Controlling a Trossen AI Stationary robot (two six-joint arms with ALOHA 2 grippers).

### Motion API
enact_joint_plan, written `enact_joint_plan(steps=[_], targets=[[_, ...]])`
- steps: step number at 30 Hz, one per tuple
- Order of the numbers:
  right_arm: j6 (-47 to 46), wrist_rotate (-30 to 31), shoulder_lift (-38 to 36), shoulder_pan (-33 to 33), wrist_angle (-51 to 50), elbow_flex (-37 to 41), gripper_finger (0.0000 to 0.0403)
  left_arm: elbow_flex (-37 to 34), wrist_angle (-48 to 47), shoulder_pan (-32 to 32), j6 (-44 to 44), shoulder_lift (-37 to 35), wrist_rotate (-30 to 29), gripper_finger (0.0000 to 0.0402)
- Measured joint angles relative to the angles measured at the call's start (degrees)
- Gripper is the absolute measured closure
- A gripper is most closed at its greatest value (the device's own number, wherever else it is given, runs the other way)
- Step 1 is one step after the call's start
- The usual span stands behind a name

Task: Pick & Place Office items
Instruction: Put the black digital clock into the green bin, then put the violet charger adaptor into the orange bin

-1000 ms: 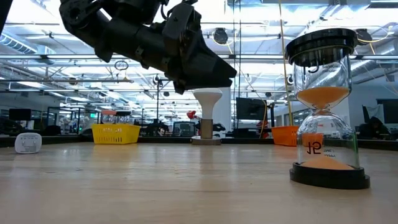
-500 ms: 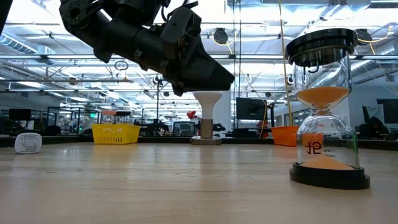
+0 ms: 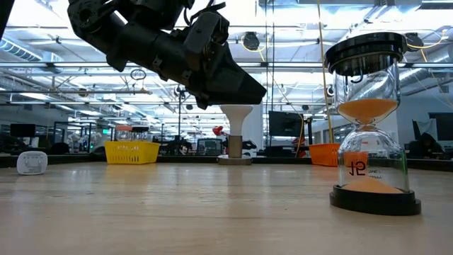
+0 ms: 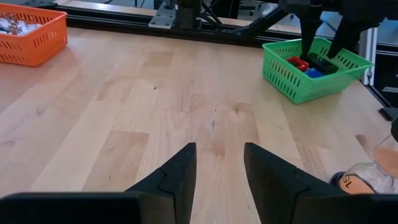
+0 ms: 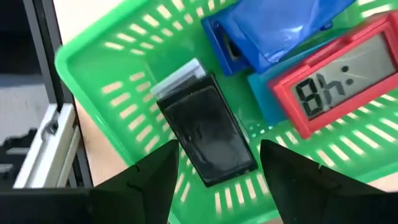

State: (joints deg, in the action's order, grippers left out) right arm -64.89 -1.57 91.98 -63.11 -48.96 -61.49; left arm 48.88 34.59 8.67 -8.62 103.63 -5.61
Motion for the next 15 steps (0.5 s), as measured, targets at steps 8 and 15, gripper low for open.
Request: enact_joint_plan(steps=[8, 15], targets=[[1.10, -0.47, -4.18, 1.10, -0.20, 0.00, 0.0238, 0.02, -1.31, 0.67, 1.33, -0.66, -0.94, 0.0266], [13.06, 20.30, -9.63, 4.40, 3.68, 3.04, 0.0356, -3.40, 3.09, 3.92, 2.80, -1.62, -9.66, 0.0333]])
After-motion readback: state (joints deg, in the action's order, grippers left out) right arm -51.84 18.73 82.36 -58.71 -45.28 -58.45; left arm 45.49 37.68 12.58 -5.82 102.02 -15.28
